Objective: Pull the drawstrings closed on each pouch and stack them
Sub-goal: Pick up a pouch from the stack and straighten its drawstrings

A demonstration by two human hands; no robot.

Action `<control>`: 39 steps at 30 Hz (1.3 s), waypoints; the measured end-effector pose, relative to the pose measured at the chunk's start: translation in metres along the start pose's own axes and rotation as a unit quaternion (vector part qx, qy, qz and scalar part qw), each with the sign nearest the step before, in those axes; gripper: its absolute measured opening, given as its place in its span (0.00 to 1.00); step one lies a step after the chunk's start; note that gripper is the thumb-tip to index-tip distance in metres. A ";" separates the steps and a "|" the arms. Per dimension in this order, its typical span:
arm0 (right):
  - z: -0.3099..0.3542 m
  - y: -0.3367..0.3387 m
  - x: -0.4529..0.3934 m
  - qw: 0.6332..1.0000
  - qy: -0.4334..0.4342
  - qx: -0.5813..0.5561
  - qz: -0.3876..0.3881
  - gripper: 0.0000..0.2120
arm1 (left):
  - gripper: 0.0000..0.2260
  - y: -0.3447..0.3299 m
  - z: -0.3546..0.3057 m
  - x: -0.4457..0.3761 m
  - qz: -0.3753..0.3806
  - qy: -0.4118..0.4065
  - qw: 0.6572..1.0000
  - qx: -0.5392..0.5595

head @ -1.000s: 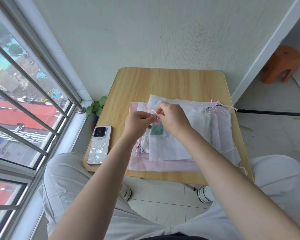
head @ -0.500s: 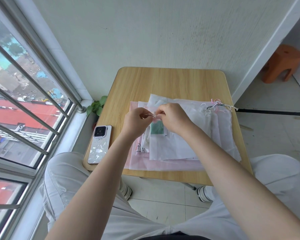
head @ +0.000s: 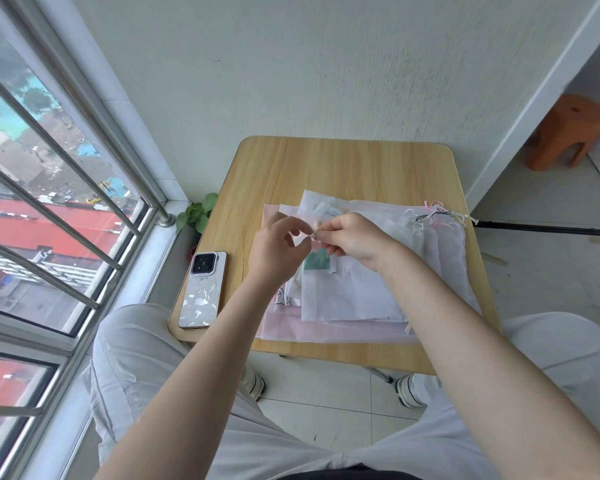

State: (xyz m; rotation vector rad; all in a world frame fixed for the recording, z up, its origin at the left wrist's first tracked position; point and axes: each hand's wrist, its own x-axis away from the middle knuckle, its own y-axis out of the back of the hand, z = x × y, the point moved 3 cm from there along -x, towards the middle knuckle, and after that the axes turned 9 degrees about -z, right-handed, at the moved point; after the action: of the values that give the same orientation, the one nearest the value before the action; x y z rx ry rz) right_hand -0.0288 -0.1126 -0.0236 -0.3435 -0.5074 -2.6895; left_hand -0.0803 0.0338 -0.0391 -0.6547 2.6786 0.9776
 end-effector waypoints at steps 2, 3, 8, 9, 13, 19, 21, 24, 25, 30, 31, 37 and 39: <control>0.001 -0.001 0.000 1.000 0.001 -0.004 0.006 0.09 | 0.05 0.000 0.001 0.001 0.002 -0.005 1.000 -0.003; 0.001 -0.001 0.000 1.000 0.001 -0.006 0.006 0.09 | 0.04 0.000 0.001 0.001 -0.001 -0.006 1.000 -0.006; 0.000 0.001 -0.001 1.000 -0.002 0.001 -0.009 0.08 | 0.02 -0.001 0.003 0.000 -0.007 -0.009 1.000 -0.026; -0.001 0.001 -0.001 1.000 -0.005 0.000 -0.012 0.07 | 0.01 -0.001 0.004 0.000 -0.005 -0.007 0.999 -0.032; -0.004 0.004 -0.004 0.998 -0.020 -0.009 -0.051 0.08 | 0.03 -0.004 0.008 0.000 0.011 0.016 0.997 -0.073; -0.008 0.013 -0.008 0.989 -0.029 -0.009 -0.145 0.05 | 0.08 -0.003 0.019 0.000 0.067 0.063 0.983 -0.160; -0.008 0.014 -0.010 0.986 -0.021 -0.012 -0.163 0.07 | 0.09 -0.004 0.020 0.001 0.078 0.071 0.977 -0.184; -0.008 0.013 -0.012 0.985 -0.008 0.008 -0.174 0.11 | 0.09 -0.004 0.015 -0.001 0.082 0.065 0.970 -0.218; -0.008 0.012 -0.012 0.985 -0.005 0.012 -0.173 0.12 | 0.09 -0.004 0.014 -0.002 0.083 0.062 0.968 -0.227; -0.002 0.021 -0.013 0.985 0.007 0.030 -0.168 0.10 | 0.07 -0.004 0.015 -0.010 0.095 0.027 0.983 -0.156; 0.001 0.022 -0.013 0.987 0.015 0.022 -0.159 0.09 | 0.10 -0.005 0.011 -0.013 0.107 0.012 0.989 -0.106; 0.031 0.026 -0.018 0.988 0.079 -0.031 -0.129 0.05 | 0.09 -0.018 -0.013 -0.046 0.114 -0.033 0.984 -0.137; 0.034 0.038 -0.027 0.979 0.085 -0.046 -0.181 0.09 | 0.10 -0.017 -0.020 -0.063 0.070 0.023 0.994 -0.080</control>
State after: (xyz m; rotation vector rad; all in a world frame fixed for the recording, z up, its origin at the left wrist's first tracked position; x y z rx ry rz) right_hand 0.0171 -0.1234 0.0104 -0.0429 -0.4306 -3.0655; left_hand -0.0181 0.0303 -0.0115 -0.5304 2.7387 1.2383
